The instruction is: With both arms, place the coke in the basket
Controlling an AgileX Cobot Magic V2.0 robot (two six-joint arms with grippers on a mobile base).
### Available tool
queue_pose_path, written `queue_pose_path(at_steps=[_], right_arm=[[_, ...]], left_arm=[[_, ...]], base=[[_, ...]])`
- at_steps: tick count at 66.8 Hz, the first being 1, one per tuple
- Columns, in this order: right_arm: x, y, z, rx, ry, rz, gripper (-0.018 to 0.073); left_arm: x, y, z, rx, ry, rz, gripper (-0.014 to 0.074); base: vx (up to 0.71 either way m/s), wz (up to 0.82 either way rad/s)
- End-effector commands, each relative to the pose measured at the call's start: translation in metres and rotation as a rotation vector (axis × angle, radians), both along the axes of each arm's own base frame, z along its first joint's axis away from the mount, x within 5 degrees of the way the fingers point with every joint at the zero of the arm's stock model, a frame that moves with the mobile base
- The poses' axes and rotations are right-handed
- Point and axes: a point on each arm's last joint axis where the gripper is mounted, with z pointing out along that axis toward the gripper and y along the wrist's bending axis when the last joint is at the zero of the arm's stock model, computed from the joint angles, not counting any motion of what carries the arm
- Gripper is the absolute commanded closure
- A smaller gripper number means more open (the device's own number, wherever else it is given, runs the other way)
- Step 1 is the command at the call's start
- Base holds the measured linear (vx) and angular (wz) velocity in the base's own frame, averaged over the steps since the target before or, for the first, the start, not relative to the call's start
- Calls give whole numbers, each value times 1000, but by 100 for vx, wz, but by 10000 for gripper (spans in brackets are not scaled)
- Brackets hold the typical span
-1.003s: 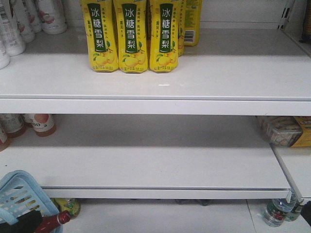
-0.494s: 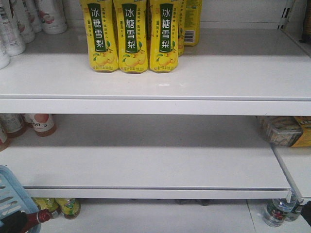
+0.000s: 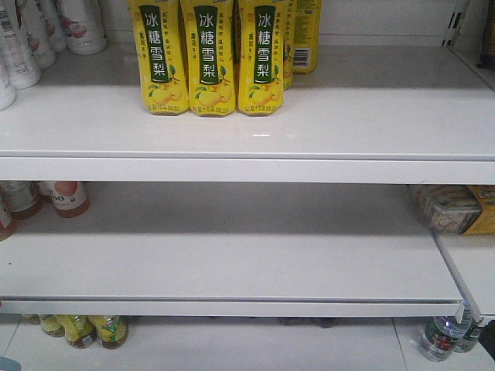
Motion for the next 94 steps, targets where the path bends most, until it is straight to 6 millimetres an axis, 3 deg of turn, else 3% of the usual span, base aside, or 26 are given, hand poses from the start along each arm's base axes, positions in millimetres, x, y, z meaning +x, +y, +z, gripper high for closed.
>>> queue_pose_path(at_steps=[1, 34, 59, 94], right_arm=[[0, 0, 15, 28, -87, 1, 564], [0, 0, 15, 28, -87, 1, 564], [0, 0, 15, 28, -87, 1, 564], [0, 0, 15, 28, -87, 1, 564]], left_arm=[[-2, 4, 23, 75, -182, 72, 603], [-7, 7, 24, 149, -214, 132, 603], [-6, 7, 19, -48, -152, 113, 603], [-6, 7, 22, -20, -182, 113, 603]], base=[[0, 0], [0, 0], [0, 0], [0, 0]])
